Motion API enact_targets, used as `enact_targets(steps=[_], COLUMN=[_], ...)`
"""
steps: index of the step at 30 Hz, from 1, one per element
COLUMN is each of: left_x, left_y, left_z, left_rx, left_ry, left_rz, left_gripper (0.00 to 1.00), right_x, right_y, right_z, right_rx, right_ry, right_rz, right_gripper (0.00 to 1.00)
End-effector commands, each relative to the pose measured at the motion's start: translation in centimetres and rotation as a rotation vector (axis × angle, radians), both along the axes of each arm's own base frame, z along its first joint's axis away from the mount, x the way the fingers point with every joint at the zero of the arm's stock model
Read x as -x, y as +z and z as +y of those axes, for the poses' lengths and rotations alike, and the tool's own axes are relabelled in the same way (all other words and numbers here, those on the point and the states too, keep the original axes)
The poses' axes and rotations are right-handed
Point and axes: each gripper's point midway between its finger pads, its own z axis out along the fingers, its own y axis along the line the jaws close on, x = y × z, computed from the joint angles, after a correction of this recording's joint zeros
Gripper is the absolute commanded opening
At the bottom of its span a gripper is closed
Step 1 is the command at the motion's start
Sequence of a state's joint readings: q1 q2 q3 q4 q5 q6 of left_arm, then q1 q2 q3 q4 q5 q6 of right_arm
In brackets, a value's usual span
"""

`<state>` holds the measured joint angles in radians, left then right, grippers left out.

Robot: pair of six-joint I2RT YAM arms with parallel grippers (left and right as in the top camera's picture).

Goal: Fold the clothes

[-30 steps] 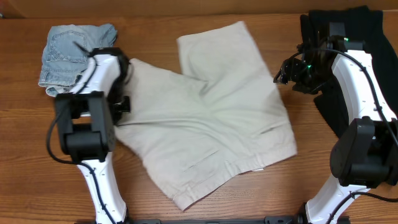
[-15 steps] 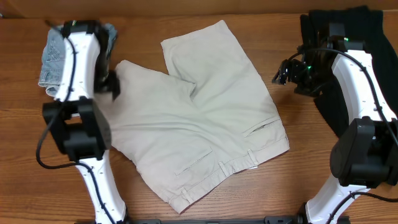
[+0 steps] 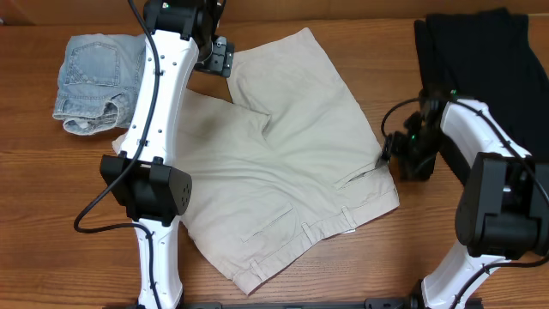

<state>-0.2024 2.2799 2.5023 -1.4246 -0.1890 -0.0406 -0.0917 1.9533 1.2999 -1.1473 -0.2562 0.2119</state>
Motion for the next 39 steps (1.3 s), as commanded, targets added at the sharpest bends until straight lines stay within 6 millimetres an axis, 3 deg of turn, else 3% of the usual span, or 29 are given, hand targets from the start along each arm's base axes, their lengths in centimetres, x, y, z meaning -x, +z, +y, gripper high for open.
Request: enact_targets(steps=[1,5,8,9,11,12,16,20,24,26,29,30,32,34,36,39], left_x=[-0.3,-0.3,-0.3,-0.3,-0.3,-0.4,-0.7,-1.1,-1.9,-2.3,-2.8,-2.9,-3.4,-4.0,-4.8,-6.8], left_y=[1.1,1.1,1.1,1.1,1.1,1.1,1.3,1.4,1.7,1.9,1.8,1.7,1.3,0.3,-1.2,-4.4], left_z=[0.1,0.1,0.1,0.1,0.1,0.1,0.0,-0.2,-1.7,-2.4,-2.8,-2.9,-3.0,-3.5,-4.3,-5.5], left_rx=[0.002,-0.001,-0.001,-0.001,-0.001,0.000,0.003,0.014,0.092,0.128,0.145,0.147,0.152,0.167,0.206,0.255], left_ry=[-0.022,-0.028,-0.028,-0.028,-0.028,-0.028,-0.028,-0.030,-0.063,-0.080,-0.088,-0.089,-0.091,-0.098,-0.110,-0.111], left_rz=[-0.030,-0.029,-0.028,-0.028,-0.029,-0.034,-0.046,-0.064,-0.096,-0.110,-0.126,-0.129,-0.134,-0.132,-0.124,-0.120], left_gripper=[0.89,0.89,0.89,0.88,0.89,0.89,0.88,0.88,0.87,0.87,0.87,0.88,0.88,0.85,0.82,0.84], right_x=[1.2,2.4,3.2,3.1,2.5,0.9,-4.6,-11.5,-18.0,-19.8,-21.0,-21.3,-21.7,-21.6,-21.2,-20.1], right_y=[-0.9,-1.7,-2.7,-2.9,-3.2,-3.0,-0.5,4.5,10.1,11.4,11.5,11.4,11.1,11.1,11.4,12.1], right_z=[-0.1,0.1,0.1,0.1,0.0,-0.2,-0.8,-2.9,-5.2,-5.8,-6.4,-6.4,-6.4,-6.4,-6.4,-5.1], right_rx=[0.011,0.009,0.009,0.009,0.014,0.019,0.037,0.139,0.261,0.288,0.321,0.325,0.327,0.327,0.322,0.257], right_ry=[-0.024,-0.023,-0.026,-0.028,-0.038,-0.044,-0.048,-0.051,-0.061,-0.071,-0.075,-0.065,-0.060,-0.060,-0.065,-0.046], right_rz=[0.025,0.053,0.061,0.055,0.029,-0.030,-0.203,-0.431,-0.692,-0.780,-0.824,-0.834,-0.842,-0.838,-0.825,-0.806], right_gripper=[0.68,0.57,0.42,0.35,0.10,0.04,0.04,0.04,0.04,0.04,0.04,0.15,0.62,0.99,1.00,1.00])
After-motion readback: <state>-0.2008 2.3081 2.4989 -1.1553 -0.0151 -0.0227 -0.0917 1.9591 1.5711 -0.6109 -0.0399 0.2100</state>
